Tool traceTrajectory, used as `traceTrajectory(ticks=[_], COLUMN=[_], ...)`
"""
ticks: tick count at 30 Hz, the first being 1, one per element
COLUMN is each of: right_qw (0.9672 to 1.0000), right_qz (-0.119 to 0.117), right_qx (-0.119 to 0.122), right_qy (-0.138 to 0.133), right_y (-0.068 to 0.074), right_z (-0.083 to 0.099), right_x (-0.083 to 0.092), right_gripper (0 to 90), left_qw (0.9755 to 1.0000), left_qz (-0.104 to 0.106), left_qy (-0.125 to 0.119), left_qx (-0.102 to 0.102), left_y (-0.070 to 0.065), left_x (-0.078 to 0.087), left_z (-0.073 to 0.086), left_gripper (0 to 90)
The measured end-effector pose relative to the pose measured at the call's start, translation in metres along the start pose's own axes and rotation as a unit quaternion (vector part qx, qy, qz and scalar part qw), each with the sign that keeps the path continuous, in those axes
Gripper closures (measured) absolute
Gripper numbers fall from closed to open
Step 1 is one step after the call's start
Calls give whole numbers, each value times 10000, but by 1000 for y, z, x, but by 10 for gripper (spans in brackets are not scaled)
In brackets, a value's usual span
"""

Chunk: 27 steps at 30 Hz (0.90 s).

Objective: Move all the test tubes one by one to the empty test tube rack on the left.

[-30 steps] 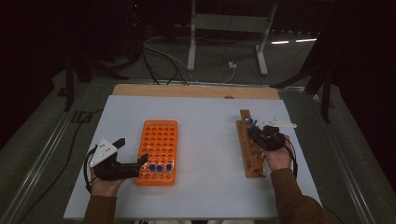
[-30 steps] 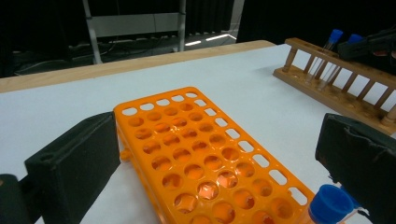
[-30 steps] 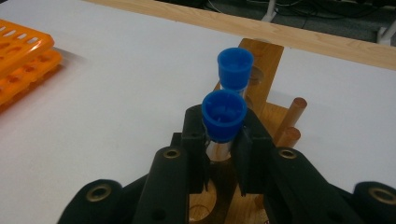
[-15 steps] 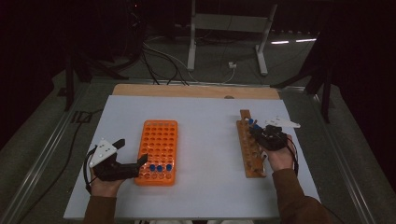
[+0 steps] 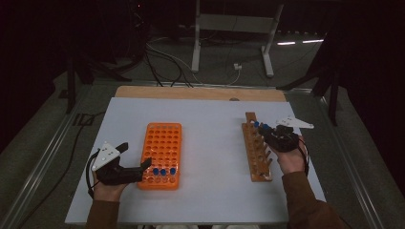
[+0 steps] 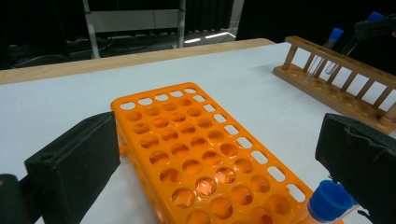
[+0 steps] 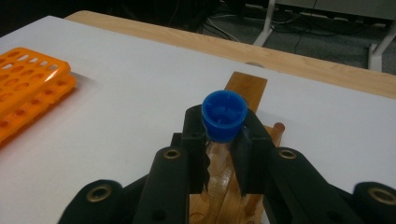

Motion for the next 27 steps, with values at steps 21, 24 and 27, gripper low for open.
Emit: traceTrajectory(ticks=[21, 24, 27], right_qw=[9989, 9987, 9983], right_qz=[-99, -172, -252], right_qx=[148, 162, 212], right_qy=[-432, -461, -481], right_y=[11, 17, 23], right_z=[-27, -29, -31], right_x=[31, 31, 31], right_gripper=[767, 767, 767], left_qw=[10000, 10000, 10000], left_qz=[58, 72, 81], left_qy=[-10, -31, -37], left_qx=[31, 23, 2], left_y=[-3, -4, -4], left_x=[-3, -3, -2], left_z=[-1, -2, -3], left_gripper=[9, 9, 9])
Point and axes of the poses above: each handheld gripper's, and its own axes: x roughly backward along the jaws, z roughly out of its underside, y roughly to its left, the point moved 7 cm from there along -x, roughly forward along the jaws, and after that the axes turned 6 degrees about y, right-handed, at the moved point
